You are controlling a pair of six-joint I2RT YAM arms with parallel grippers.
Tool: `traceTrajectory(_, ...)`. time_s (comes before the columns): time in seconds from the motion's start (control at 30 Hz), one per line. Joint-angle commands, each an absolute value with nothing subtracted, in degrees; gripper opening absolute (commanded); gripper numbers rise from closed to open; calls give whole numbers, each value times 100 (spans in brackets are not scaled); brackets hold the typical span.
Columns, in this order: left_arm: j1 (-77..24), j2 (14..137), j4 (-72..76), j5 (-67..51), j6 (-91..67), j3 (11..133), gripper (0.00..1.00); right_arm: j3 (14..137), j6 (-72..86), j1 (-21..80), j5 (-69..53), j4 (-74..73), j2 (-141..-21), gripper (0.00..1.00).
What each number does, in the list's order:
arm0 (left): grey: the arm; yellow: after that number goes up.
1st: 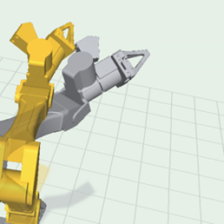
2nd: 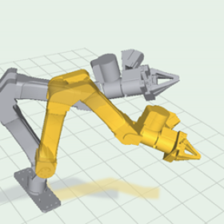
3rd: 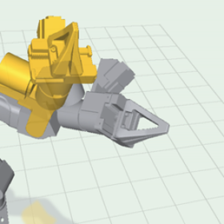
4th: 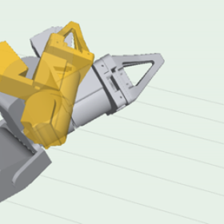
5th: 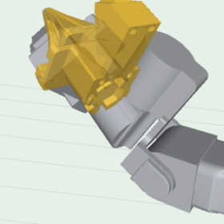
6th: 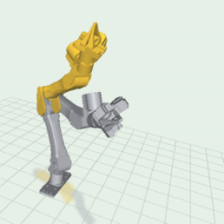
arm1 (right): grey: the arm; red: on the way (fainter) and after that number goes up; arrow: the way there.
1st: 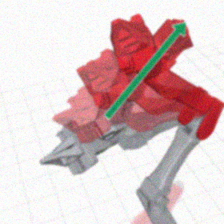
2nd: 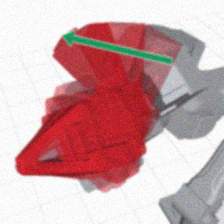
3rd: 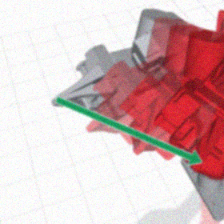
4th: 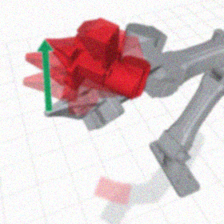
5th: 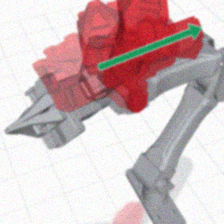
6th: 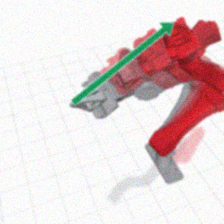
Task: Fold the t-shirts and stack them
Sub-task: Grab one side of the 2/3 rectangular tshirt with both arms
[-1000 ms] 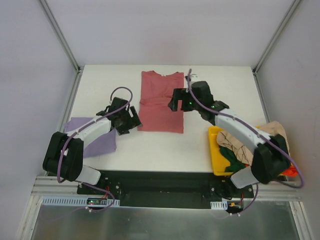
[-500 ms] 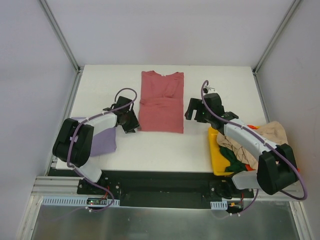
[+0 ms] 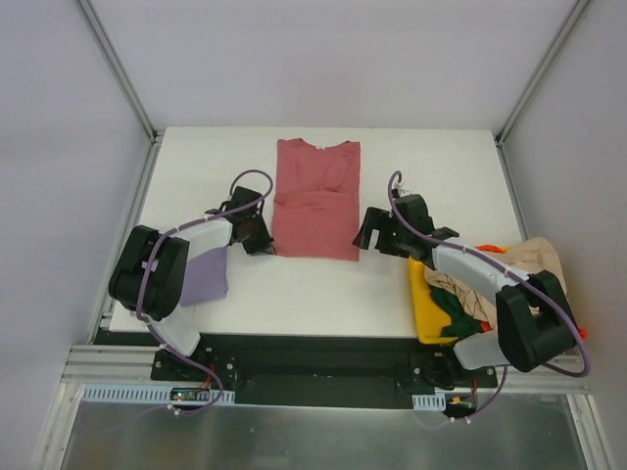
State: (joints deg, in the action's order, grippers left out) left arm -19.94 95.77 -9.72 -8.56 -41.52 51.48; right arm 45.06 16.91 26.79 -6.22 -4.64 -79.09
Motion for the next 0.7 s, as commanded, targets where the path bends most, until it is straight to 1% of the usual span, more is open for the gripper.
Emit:
traceTrajectory(0.0, -2048, 9440, -809, -668, -3920, 4870, 0, 4517, 1854, 2768, -941, -132, -8296, 96)
traceTrajectory(0.1, -2057, 9352, -774, -633, -3911, 4808, 0, 4667, 1924, 2865, -888, -70, -8691, 91)
traceTrajectory(0.17, -2048, 9360, -765, -694, -3911, 4799, 0, 4798, 1995, 2909, -923, -62, -8955, 86)
traceTrajectory(0.23, -2057, 9369, -773, -694, -3920, 4790, 0, 4921, 2065, 2979, -1010, -61, -9192, 75)
traceTrajectory(0.27, -2057, 9378, -773, -694, -3920, 4781, 0, 4965, 2092, 3032, -1011, -70, -9298, 71)
traceTrajectory(0.3, -2057, 9369, -773, -712, -3920, 4773, 0, 4992, 2144, 3102, -932, -88, -9386, 64)
traceTrajectory(0.4, -2057, 9334, -765, -677, -3964, 4737, 0, 5001, 2328, 3234, -677, -193, -9492, 49)
traceTrajectory(0.43, -2057, 9325, -765, -651, -3964, 4729, 0, 5001, 2355, 3234, -651, -246, -9527, 47)
traceTrajectory(0.57, -2057, 9281, -756, -633, -3964, 4711, 0, 4975, 2434, 3261, -501, -404, -9563, 46)
traceTrajectory(0.67, -2057, 9246, -765, -598, -3981, 4667, 0, 4948, 2452, 3313, -457, -465, -9571, 41)
